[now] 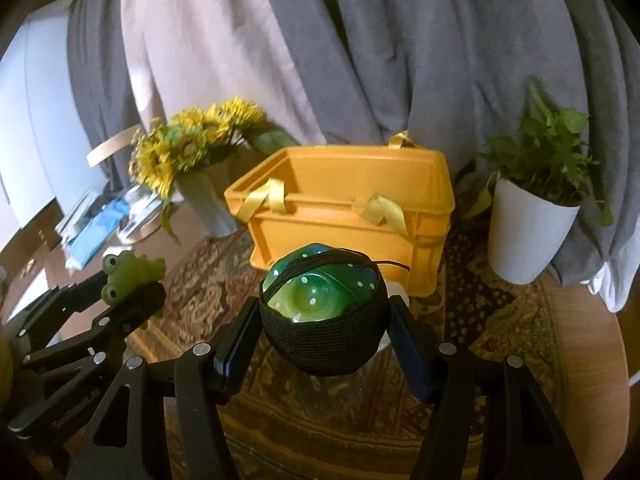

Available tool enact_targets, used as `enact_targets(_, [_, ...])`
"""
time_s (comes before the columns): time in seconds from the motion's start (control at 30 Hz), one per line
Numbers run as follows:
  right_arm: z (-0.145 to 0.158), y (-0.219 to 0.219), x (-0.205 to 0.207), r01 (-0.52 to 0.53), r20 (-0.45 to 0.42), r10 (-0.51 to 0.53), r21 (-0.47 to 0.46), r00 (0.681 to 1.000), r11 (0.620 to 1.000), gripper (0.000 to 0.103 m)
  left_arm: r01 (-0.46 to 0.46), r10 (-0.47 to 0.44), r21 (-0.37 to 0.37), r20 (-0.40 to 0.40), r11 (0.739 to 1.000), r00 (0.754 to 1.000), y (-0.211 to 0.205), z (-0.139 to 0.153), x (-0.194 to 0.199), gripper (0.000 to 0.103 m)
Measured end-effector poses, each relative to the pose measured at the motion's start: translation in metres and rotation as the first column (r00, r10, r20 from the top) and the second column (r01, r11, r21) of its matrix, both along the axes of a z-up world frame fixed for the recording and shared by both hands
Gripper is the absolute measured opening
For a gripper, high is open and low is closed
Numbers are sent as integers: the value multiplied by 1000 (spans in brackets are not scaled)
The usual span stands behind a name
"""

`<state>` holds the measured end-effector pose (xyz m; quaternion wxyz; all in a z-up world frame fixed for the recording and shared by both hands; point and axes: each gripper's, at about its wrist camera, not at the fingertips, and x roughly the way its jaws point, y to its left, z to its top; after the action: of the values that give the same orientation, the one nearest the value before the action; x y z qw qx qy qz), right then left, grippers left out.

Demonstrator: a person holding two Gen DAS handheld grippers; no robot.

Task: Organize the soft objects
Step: 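Carry both plushes over the orange crate and open both tools to drop them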

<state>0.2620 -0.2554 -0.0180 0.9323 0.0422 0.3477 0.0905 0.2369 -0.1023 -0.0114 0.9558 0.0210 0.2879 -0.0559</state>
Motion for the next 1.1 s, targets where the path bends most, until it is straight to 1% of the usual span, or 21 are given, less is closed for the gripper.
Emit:
enact_targets(0.3, [14,9,8,97,44,-98,19,994,995,64,101,-101,14,47,995,994,9,18,22,57])
enact_targets(0.33, [16,10,9,104,72,-105,18,992,994,64,110,-111,12,52,994,992,10,20,24,57])
enact_targets(0.43, [22,11,12,123,92,-124,14,988,992,64,133,-133,8,62,991,989,11,26,32,58])
enact_targets(0.73, [38,11,37,152,130,-150,-12,980,988,64,177,-175,-24,88,984,981,10,36,67,58])
enact_targets(0.87, [43,6,54,158,135,-156,-5,978,987,64,190,-186,-37,97,981,978,9,42,86,58])
enact_targets(1.1, [51,1,83,166,148,-166,8,975,986,64,199,-194,-30,114,980,974,5,50,120,58])
